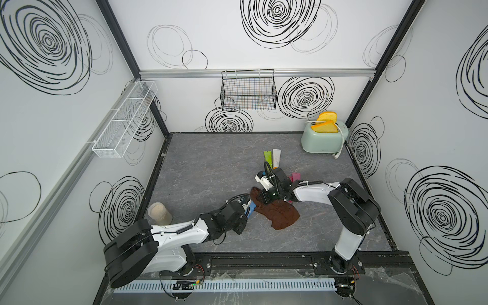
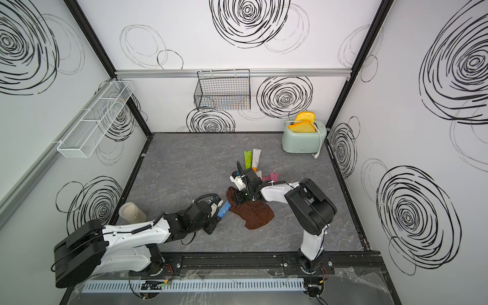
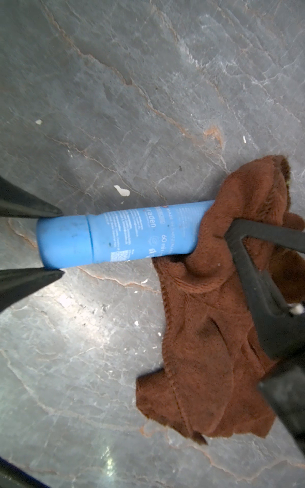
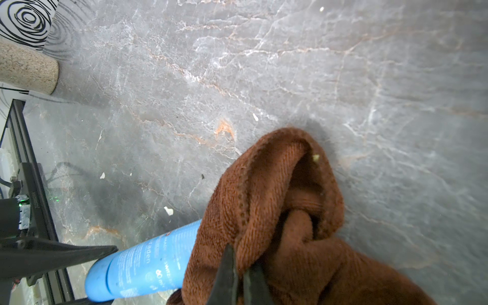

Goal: Wipe the surface of the toothpaste tube
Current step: Wipe the dirt from the toothpaste tube.

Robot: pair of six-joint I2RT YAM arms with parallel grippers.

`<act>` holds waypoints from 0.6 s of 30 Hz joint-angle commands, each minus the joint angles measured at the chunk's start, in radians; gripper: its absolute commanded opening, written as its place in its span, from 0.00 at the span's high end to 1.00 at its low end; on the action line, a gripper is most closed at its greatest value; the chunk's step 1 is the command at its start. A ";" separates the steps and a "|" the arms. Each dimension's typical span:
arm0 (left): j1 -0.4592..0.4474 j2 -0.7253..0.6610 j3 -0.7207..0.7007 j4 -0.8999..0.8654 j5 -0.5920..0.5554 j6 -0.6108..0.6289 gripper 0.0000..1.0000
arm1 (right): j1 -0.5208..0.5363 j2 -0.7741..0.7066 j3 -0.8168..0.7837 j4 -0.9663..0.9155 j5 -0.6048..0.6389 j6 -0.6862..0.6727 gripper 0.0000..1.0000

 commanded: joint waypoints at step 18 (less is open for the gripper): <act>-0.007 0.004 0.027 0.063 0.015 0.011 1.00 | 0.035 -0.022 -0.085 0.019 -0.080 0.063 1.00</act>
